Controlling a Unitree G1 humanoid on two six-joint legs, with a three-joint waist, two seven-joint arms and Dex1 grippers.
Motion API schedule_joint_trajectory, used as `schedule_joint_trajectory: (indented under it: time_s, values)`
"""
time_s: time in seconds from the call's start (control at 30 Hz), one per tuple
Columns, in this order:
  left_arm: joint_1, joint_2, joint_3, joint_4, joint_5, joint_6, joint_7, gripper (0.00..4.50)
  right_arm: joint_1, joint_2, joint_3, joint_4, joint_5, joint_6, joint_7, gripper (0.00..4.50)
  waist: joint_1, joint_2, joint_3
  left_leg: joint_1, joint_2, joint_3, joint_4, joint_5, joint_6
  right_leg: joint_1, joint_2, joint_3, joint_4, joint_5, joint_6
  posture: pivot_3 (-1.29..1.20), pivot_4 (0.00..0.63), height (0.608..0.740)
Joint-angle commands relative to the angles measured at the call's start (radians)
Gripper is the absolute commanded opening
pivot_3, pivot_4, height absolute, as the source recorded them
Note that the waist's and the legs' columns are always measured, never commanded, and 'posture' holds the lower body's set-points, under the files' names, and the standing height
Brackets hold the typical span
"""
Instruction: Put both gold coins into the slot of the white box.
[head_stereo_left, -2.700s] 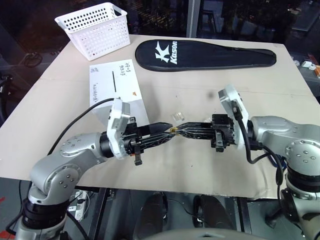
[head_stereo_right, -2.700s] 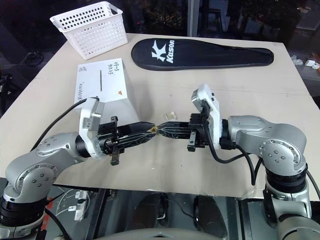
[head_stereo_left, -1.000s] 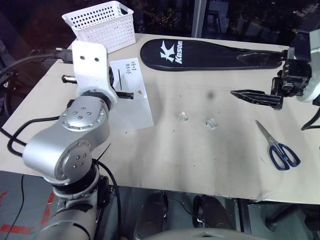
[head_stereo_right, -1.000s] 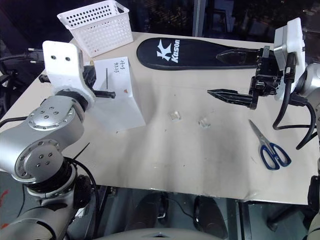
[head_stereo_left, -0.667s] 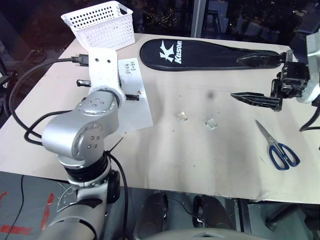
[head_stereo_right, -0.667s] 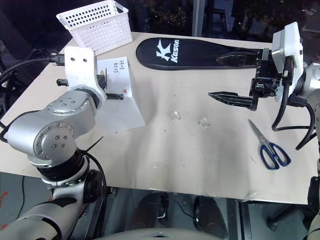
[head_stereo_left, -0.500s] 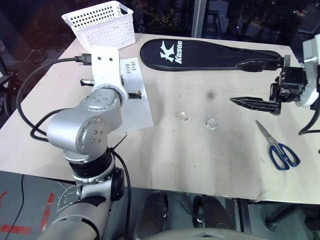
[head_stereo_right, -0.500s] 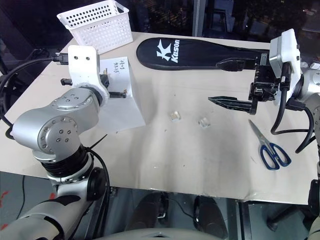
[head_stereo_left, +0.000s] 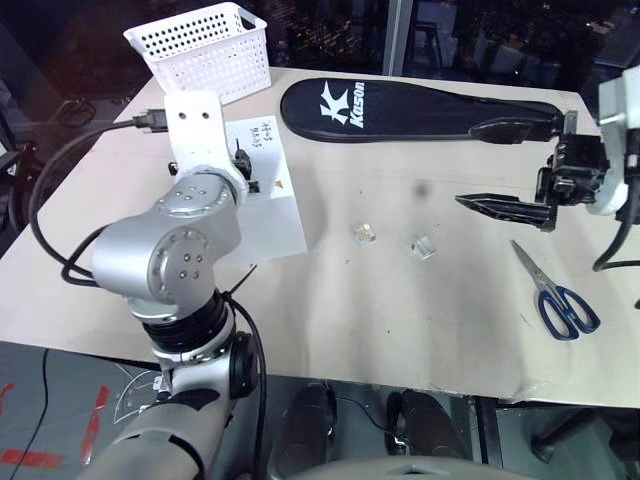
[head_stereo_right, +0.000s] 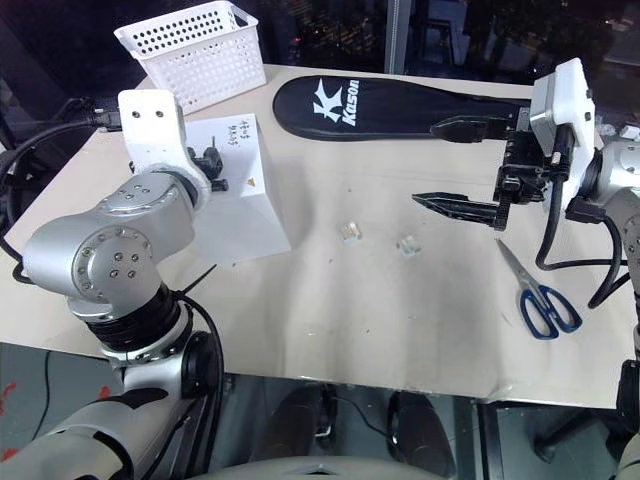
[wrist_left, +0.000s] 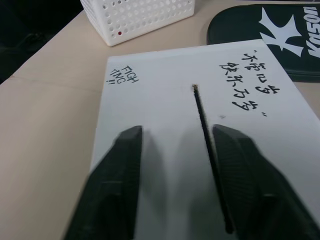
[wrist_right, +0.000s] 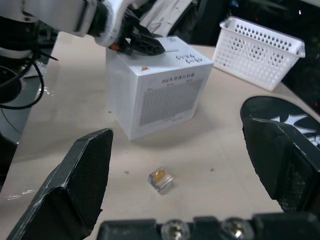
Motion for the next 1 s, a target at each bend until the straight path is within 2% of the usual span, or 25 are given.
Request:
schedule_joint_trajectory:
  time_s: [0.03,0.07,0.13,0.23,0.37,0.4,0.43,0.47,0.5,0.53,0.7,0.8,0.83,1.0]
  values:
    - [-0.022,0.187,0.07,-0.124,-0.199,0.001,-0.296,2.15,0.018,0.044,0.071,-0.098,-0.033,0.084,-0.131,4.5,-0.006,-0.001,0.0,-0.001,0.0,0.0,0.0,0.0,0.0,-0.001,0.0,0.0,0.0,0.0,0.0,0.0,0.15,0.74]
    - [-0.015,0.219,0.095,-0.131,-0.25,0.001,-0.361,2.15,0.022,0.058,0.085,-0.116,-0.031,0.106,-0.156,4.5,-0.009,-0.001,0.0,0.0,0.001,0.0,0.0,0.0,0.0,-0.001,-0.002,0.0,0.0,0.0,0.0,0.0,0.15,0.74]
    - [0.076,0.304,0.215,-0.201,-0.419,-0.103,-0.619,2.15,0.025,0.138,0.16,-0.129,-0.03,0.17,-0.226,4.5,-0.014,0.0,0.0,0.0,0.001,0.001,-0.001,0.0,-0.001,-0.001,-0.005,-0.001,0.0,0.0,0.0,0.0,0.15,0.74]
    - [0.233,0.366,0.358,-0.215,-0.626,-0.206,-0.88,2.15,0.025,0.251,0.235,-0.112,-0.072,0.231,-0.339,4.5,-0.029,0.0,0.0,0.0,0.0,0.001,-0.001,0.0,-0.001,-0.001,-0.007,-0.003,0.0,0.0,0.0,0.0,0.15,0.74]
    - [0.478,0.421,0.423,-0.214,-0.659,-0.342,-1.046,2.15,0.022,0.365,0.351,-0.039,-0.196,0.241,-0.46,4.5,-0.024,0.0,0.0,0.0,-0.001,0.0,0.0,0.0,-0.001,-0.001,-0.007,-0.005,0.0,0.0,0.0,0.0,0.15,0.74]
    - [0.523,0.431,0.433,-0.208,-0.691,-0.355,-1.073,2.45,0.021,0.387,0.366,-0.025,-0.21,0.248,-0.476,4.5,-0.025,0.0,0.0,0.001,-0.001,0.0,0.0,0.0,-0.001,0.0,-0.007,-0.006,0.0,0.0,0.0,0.0,0.15,0.74]
    - [0.567,0.436,0.44,-0.21,-0.705,-0.382,-1.09,2.69,0.017,0.409,0.384,-0.01,-0.233,0.246,-0.493,4.25,-0.024,0.0,0.0,0.001,-0.001,0.001,0.0,0.0,-0.001,0.0,-0.007,-0.006,0.0,0.0,0.0,0.0,0.15,0.74]
    - [0.625,0.441,0.437,-0.224,-0.673,-0.43,-1.109,2.95,0.011,0.439,0.399,0.009,-0.251,0.253,-0.515,3.97,-0.024,0.0,0.0,0.001,-0.001,0.001,0.0,0.0,-0.001,0.0,-0.007,-0.006,0.0,0.0,0.0,0.0,0.15,0.74]
    - [0.697,0.448,0.433,-0.235,-0.636,-0.484,-1.15,3.42,0.0,0.466,0.427,0.032,-0.284,0.253,-0.539,3.59,-0.024,0.0,0.0,0.001,-0.001,0.001,0.001,0.0,-0.001,0.0,-0.007,-0.006,0.0,0.0,-0.001,0.0,0.15,0.74]
    - [0.753,0.448,0.437,-0.235,-0.619,-0.518,-1.174,3.44,-0.012,0.497,0.44,0.058,-0.311,0.264,-0.572,3.2,-0.026,0.0,0.0,0.001,-0.001,0.001,0.001,0.0,-0.001,0.0,-0.007,-0.006,0.001,-0.001,-0.001,0.0,0.15,0.74]
    - [0.912,0.455,0.413,-0.225,-0.507,-0.708,-1.234,3.44,-0.015,0.555,0.459,0.084,-0.359,0.292,-0.605,3.2,-0.021,0.0,0.0,0.0,0.0,0.0,0.001,0.0,-0.001,-0.002,-0.007,-0.005,0.0,-0.002,-0.005,0.0,0.15,0.74]
    - [0.952,0.462,0.392,-0.22,-0.49,-0.764,-1.243,3.44,-0.014,0.576,0.468,0.095,-0.384,0.285,-0.609,2.38,-0.025,0.0,0.0,0.0,-0.001,0.0,0.0,-0.002,-0.003,-0.002,-0.008,-0.004,0.0,-0.002,-0.005,0.0,0.15,0.74]
    - [0.958,0.464,0.386,-0.22,-0.491,-0.777,-1.24,3.44,-0.016,0.586,0.464,0.101,-0.391,0.287,-0.615,1.87,-0.026,0.0,0.0,0.0,-0.001,0.001,0.0,-0.002,-0.003,-0.002,-0.008,-0.004,0.0,-0.002,-0.005,0.0,0.15,0.74]
    - [0.985,0.479,0.375,-0.215,-0.505,-0.812,-1.225,3.44,-0.024,0.61,0.446,0.127,-0.425,0.293,-0.637,1.87,-0.028,0.001,0.0,0.0,0.0,0.0,-0.002,-0.002,0.003,-0.002,-0.007,-0.003,0.0,-0.002,-0.005,0.0,0.15,0.74]
